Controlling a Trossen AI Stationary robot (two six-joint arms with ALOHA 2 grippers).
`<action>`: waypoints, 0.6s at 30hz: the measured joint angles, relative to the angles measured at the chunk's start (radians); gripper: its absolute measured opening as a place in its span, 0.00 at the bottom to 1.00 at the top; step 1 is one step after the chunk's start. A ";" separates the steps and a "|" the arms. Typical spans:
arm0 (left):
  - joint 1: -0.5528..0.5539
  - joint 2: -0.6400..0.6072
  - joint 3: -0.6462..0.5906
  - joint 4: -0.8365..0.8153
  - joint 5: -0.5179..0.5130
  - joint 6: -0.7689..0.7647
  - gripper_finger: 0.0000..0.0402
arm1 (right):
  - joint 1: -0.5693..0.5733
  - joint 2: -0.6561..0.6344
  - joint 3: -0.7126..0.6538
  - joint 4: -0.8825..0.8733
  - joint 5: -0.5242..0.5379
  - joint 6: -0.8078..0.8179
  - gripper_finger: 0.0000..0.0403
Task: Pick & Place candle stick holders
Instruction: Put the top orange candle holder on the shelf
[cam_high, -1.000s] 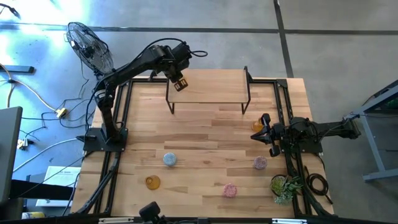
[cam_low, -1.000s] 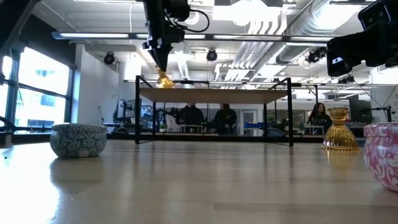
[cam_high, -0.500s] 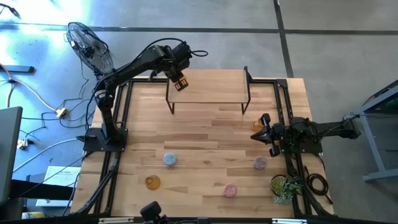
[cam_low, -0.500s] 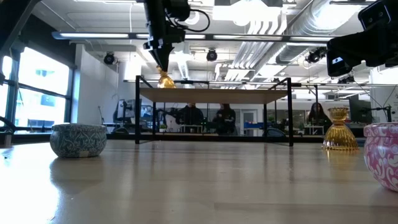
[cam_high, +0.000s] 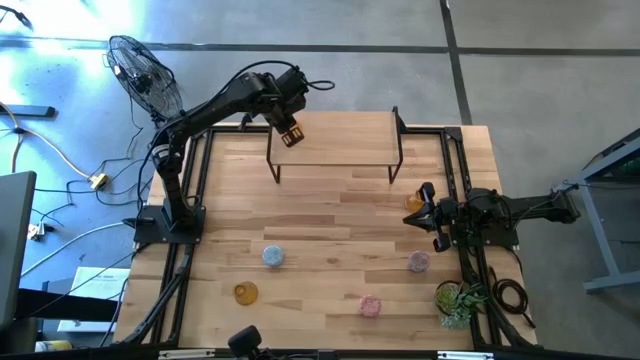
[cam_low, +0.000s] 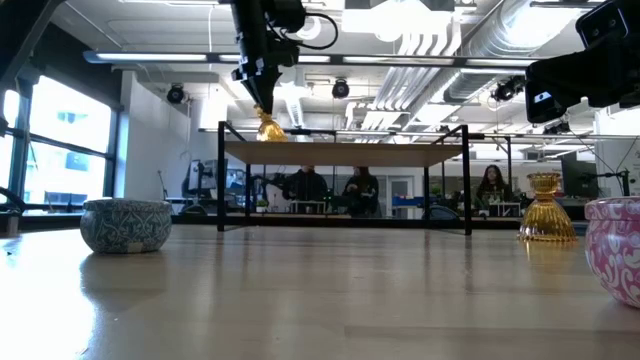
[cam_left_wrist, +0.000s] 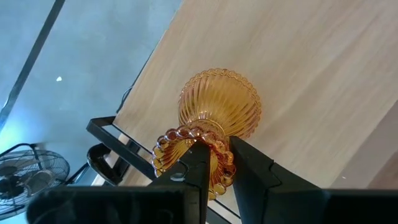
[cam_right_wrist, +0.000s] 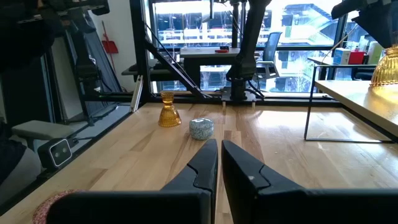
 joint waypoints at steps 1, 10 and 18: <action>0.000 0.000 0.000 -0.002 0.000 0.000 0.12 | 0.000 0.000 0.000 0.000 0.000 0.000 0.04; 0.000 0.000 0.002 -0.018 0.003 0.000 0.12 | 0.000 0.000 0.000 0.000 0.000 0.000 0.04; 0.000 -0.001 0.002 -0.025 0.003 -0.001 0.12 | 0.000 0.000 0.000 0.000 0.000 0.000 0.04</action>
